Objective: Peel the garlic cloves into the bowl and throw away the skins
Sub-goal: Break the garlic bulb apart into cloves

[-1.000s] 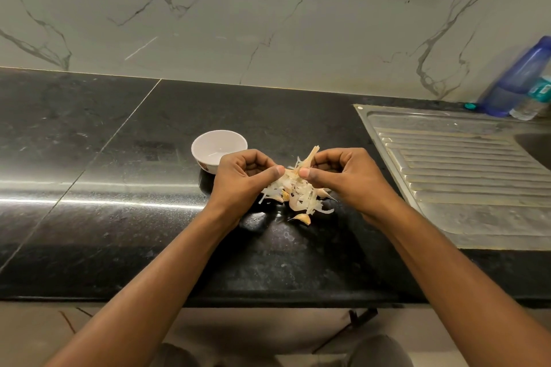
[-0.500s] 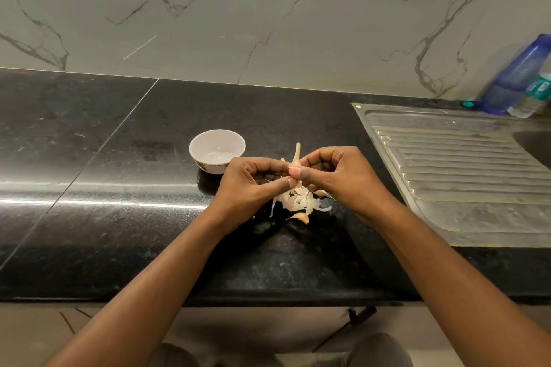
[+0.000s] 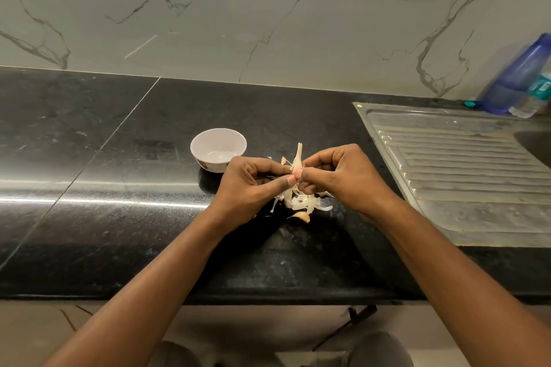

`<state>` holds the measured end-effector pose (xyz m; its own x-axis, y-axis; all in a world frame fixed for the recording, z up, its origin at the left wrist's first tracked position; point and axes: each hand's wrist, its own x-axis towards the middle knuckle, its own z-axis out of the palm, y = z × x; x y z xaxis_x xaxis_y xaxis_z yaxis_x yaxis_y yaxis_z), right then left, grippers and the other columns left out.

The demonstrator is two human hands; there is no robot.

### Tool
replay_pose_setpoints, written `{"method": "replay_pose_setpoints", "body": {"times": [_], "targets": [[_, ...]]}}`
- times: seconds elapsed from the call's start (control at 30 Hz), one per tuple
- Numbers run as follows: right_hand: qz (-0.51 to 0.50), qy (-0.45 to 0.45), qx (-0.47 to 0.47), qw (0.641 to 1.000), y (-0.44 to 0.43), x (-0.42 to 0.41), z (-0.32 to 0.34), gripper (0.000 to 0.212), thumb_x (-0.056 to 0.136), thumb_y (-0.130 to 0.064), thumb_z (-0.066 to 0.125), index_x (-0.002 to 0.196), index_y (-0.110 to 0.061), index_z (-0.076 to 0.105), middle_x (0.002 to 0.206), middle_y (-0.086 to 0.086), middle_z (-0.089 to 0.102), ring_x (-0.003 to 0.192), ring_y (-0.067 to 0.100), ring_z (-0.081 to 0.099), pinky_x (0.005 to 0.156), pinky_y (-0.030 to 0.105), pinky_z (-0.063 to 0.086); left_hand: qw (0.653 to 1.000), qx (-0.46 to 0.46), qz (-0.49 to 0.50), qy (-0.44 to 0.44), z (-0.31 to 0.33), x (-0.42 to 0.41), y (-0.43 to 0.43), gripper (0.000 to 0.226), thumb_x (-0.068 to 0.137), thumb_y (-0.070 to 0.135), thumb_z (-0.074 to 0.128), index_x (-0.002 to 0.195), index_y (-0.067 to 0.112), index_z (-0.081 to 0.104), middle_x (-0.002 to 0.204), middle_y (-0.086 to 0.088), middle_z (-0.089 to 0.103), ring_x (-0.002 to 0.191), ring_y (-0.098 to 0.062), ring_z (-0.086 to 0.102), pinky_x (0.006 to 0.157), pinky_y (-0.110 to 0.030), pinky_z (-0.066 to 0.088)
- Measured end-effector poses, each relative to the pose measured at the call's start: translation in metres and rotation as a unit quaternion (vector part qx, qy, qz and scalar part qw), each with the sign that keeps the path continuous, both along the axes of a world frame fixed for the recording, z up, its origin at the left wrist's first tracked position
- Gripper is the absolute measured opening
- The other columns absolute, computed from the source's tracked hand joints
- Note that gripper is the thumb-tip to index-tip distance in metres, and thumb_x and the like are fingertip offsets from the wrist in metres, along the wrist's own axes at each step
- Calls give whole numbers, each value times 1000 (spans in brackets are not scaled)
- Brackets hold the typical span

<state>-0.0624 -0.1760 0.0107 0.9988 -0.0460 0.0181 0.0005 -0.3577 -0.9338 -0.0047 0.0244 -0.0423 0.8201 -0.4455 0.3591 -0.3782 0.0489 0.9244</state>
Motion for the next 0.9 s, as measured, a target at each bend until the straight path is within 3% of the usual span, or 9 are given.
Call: {"method": "replay_pose_setpoints", "body": {"times": [0.23,0.5,0.73,0.9], "targets": [[14,14,38,999,0,-2,2,13,92,-9,82,103,-3,82,88,14,82,83,26,81,74,25,65,1000,-3,9,-3,-2,1,0,18,91,2,79,109,-2,79,99,-11,82,92,-31,80,89,-52,64],[-40,-19,-2,999,10,0,-5,3,89,-3,81,91,-4,83,78,12,80,76,27,81,73,34,67,999,13,21,-26,-4,2,1,18,90,5,82,108,1,81,97,-8,82,88,-28,80,84,-52,65],[-93,-59,-52,993,22,1,-11,3,83,-12,82,82,-15,84,70,2,79,67,18,80,72,38,69,999,-2,21,-27,-5,2,0,17,90,3,81,107,1,81,97,-9,82,88,-31,80,83,-57,64],[-63,-33,30,997,15,1,-10,7,90,-11,84,95,-7,84,80,11,81,77,28,81,79,41,69,999,-21,29,-17,-5,1,0,16,91,-1,79,106,2,80,98,-8,82,91,-27,80,87,-48,65]]}}
